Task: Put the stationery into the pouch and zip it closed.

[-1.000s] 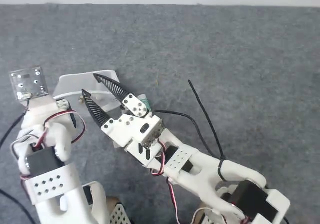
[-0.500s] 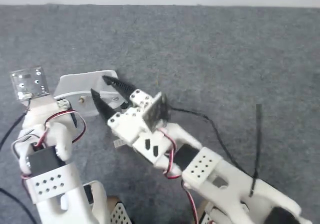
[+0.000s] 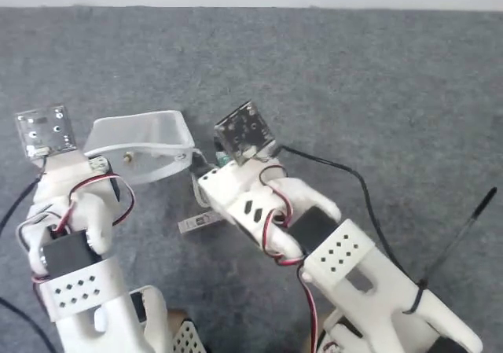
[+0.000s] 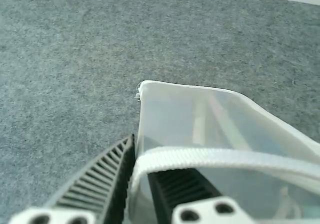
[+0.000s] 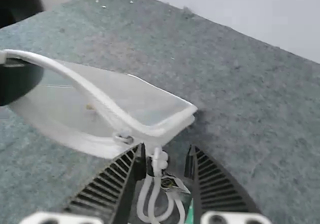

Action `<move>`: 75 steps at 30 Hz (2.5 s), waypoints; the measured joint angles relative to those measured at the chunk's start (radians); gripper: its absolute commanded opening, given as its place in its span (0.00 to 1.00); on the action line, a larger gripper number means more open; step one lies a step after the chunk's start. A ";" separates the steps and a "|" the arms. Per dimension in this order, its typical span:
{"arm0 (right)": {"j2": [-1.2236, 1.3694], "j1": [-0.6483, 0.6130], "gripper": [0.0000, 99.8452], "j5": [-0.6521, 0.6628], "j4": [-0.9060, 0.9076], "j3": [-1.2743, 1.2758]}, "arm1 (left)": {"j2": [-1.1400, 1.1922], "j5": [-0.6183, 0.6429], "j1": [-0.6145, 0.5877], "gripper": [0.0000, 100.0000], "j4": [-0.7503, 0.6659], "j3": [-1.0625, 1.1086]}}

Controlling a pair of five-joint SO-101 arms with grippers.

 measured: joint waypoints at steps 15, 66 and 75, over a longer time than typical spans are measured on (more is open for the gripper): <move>0.044 0.034 0.12 0.000 0.048 -0.040 | 0.002 0.044 -0.204 0.01 -0.025 0.002; 1.284 0.150 0.01 -0.044 0.535 -1.007 | 0.002 0.081 -0.265 0.01 -0.026 0.002; 1.284 0.155 0.01 -0.035 0.543 -1.007 | 0.000 0.081 -0.176 0.01 -0.011 0.000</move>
